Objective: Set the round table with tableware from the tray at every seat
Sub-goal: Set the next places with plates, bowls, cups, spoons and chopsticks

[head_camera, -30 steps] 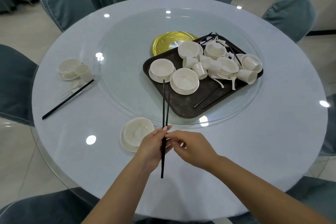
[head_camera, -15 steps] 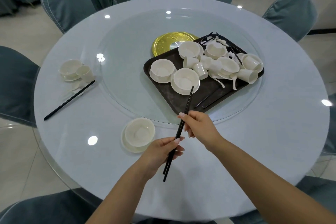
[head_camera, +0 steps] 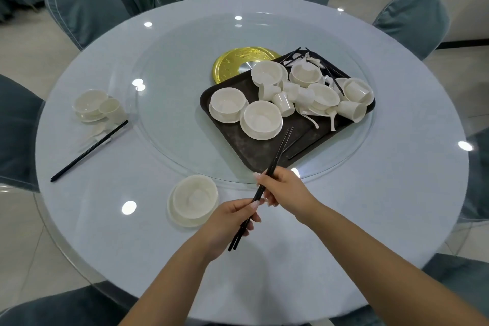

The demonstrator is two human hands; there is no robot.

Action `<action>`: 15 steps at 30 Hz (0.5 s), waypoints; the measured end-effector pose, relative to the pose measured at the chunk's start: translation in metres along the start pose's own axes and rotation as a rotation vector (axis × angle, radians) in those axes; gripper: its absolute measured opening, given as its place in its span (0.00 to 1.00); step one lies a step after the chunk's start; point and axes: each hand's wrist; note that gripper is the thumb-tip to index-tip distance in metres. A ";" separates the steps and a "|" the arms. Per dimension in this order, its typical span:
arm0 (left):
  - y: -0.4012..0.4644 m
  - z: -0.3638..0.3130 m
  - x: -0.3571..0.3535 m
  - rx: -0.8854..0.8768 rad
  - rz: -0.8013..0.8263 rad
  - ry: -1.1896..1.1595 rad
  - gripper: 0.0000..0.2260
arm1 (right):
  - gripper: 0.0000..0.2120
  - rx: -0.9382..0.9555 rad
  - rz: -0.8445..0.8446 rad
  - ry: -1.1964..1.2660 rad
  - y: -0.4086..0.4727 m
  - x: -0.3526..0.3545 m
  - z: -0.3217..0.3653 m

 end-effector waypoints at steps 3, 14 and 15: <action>0.004 -0.002 -0.004 0.020 -0.006 0.003 0.09 | 0.13 0.007 -0.027 -0.050 0.005 0.001 -0.003; 0.028 -0.004 -0.011 0.146 -0.145 0.010 0.14 | 0.12 -0.162 -0.332 0.276 0.062 0.060 -0.008; 0.032 -0.006 -0.010 0.157 -0.155 0.001 0.13 | 0.11 -0.168 -0.368 0.254 0.071 0.068 -0.010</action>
Point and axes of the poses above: each hand's wrist, its own y-axis towards the middle knuckle, its own x-axis out of the back of the hand, z = x × y, and after that the axes turned 9 degrees about x, right-handed
